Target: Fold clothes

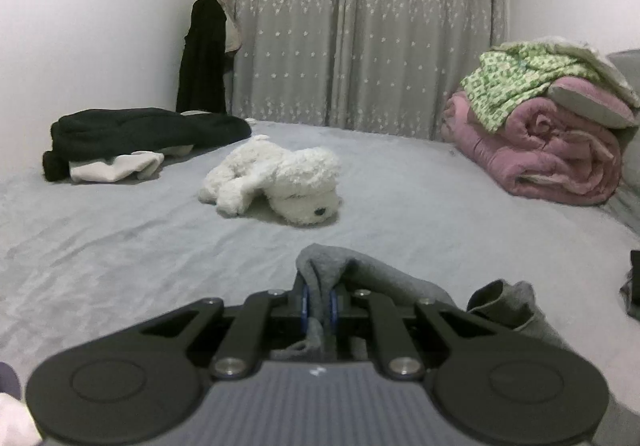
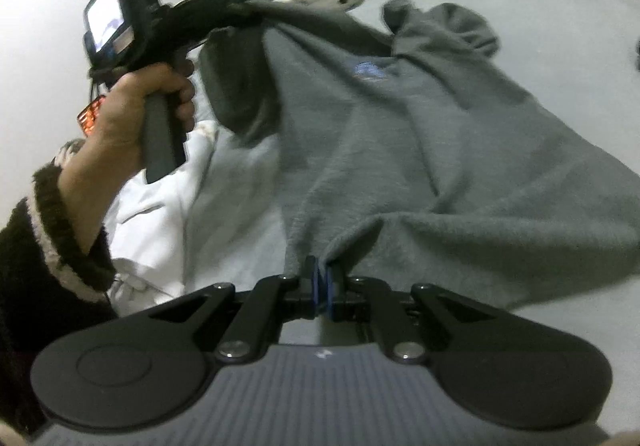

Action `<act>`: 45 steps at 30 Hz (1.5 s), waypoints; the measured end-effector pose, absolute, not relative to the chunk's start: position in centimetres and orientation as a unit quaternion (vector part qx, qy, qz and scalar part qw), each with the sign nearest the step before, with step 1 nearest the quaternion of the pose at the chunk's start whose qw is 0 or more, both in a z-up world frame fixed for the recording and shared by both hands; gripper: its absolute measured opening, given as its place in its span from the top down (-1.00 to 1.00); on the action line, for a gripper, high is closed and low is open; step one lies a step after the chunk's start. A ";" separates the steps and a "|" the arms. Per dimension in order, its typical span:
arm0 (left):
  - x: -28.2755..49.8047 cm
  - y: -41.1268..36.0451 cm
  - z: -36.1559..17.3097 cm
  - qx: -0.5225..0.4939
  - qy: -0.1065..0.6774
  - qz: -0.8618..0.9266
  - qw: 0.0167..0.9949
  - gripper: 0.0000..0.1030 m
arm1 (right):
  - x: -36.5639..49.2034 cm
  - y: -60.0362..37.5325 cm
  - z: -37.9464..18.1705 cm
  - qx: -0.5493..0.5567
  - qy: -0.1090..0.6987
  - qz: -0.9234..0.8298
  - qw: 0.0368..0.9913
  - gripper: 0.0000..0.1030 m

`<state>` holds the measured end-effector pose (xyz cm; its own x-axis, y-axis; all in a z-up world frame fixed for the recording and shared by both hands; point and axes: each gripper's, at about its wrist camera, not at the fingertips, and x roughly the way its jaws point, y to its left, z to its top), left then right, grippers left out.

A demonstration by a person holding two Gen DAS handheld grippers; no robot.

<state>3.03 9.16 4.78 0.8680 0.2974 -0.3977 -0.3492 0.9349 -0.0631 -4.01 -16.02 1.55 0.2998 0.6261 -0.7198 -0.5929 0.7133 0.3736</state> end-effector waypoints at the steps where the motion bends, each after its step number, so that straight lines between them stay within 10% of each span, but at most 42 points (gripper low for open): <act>1: 3.1 9.1 4.7 -0.069 0.199 0.166 0.963 0.80 | -4.0 -15.4 1.5 0.015 0.456 0.382 0.804 0.90; 7: 3.5 9.9 3.9 -0.104 0.252 0.143 0.952 0.69 | -3.4 -13.8 0.8 0.000 0.481 0.390 0.785 0.64; 11: 2.9 10.1 3.8 -0.099 0.261 0.135 0.951 0.20 | -3.2 -14.6 1.3 0.019 0.483 0.411 0.773 0.04; 45: 5.4 13.0 -1.6 -0.168 0.392 0.126 0.896 -0.08 | 10.9 -10.2 4.7 -0.001 0.380 0.254 0.889 0.00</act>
<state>5.42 12.98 -1.65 0.6607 0.0935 -0.7448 -0.3567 0.9121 -0.2019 10.93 -10.19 4.68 0.5819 0.4512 -0.6766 -0.4525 0.8709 0.1917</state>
